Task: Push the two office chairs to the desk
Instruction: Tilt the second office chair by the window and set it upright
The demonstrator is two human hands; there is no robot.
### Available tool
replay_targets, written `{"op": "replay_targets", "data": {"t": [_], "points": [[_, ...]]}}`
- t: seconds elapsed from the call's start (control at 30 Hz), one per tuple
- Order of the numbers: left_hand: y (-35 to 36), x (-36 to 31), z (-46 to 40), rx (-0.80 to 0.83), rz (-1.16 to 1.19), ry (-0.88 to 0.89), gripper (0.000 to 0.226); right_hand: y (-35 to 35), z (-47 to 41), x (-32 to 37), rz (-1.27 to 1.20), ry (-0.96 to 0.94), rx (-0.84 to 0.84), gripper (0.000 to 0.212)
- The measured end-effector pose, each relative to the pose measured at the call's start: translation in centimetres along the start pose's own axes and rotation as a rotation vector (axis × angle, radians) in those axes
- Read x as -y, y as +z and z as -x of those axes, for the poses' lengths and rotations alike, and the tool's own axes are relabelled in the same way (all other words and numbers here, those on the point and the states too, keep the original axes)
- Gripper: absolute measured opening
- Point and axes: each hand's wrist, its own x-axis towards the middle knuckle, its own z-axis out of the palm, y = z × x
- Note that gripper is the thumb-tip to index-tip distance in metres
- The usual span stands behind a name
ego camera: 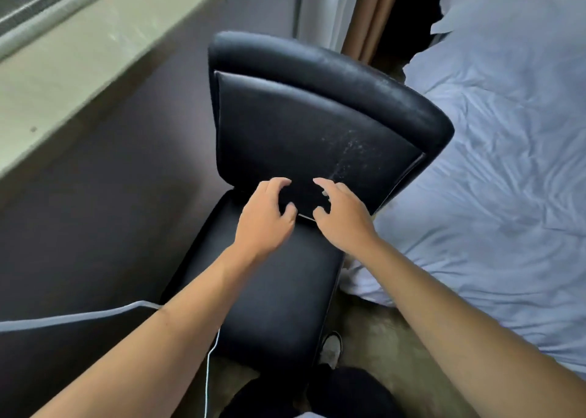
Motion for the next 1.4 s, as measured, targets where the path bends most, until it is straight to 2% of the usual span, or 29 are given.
{"op": "replay_targets", "data": {"t": [0.3, 0.53, 0.7, 0.8, 0.93, 1.0, 1.07, 1.17, 1.33, 1.4], "points": [[-4.9, -2.4, -3.9, -0.032, -0.049, 0.031, 0.039, -4.4, -4.8, 4.4, -0.014, -0.109, -0.029, 0.053], [-6.7, -6.7, -8.5, -0.073, -0.056, 0.069, 0.041, -10.2, -9.3, 6.8, -0.071, -0.232, -0.148, 0.051], [-6.5, -8.4, -12.1, -0.1, -0.106, 0.023, 0.044, -14.6, -15.0, 6.6, 0.018, -0.33, -0.193, 0.047], [-5.8, -9.1, -15.2, -0.159, -0.13, -0.038, 0.048, -16.5, -19.9, 5.6, 0.11, -0.372, -0.027, 0.051], [-5.3, -9.3, -21.4, -0.36, -0.207, -0.141, 0.051, -16.3, -26.9, 4.6, -0.102, -0.363, 0.485, 0.071], [-5.3, -8.7, -24.3, -0.386, -0.367, -0.227, 0.048, -15.1, -28.6, 3.8, -0.058, -0.451, 0.641, 0.078], [-5.9, -8.0, -26.5, -0.252, -0.558, -0.364, 0.048, -14.2, -29.4, 3.1, -0.059, -0.476, 0.717, 0.066], [-7.1, -7.6, -27.9, -0.093, -0.773, -0.571, 0.062, -14.3, -30.0, 2.2, -0.135, -0.47, 0.801, 0.045], [-7.9, -7.2, -25.6, -0.191, -0.805, -0.63, 0.055, -14.3, -29.4, 2.8, -0.229, -0.445, 0.981, 0.059], [-7.9, -7.6, -24.8, -0.193, -0.807, -0.641, 0.053, -14.0, -28.9, 2.9, -0.234, -0.458, 0.992, 0.06]]}}
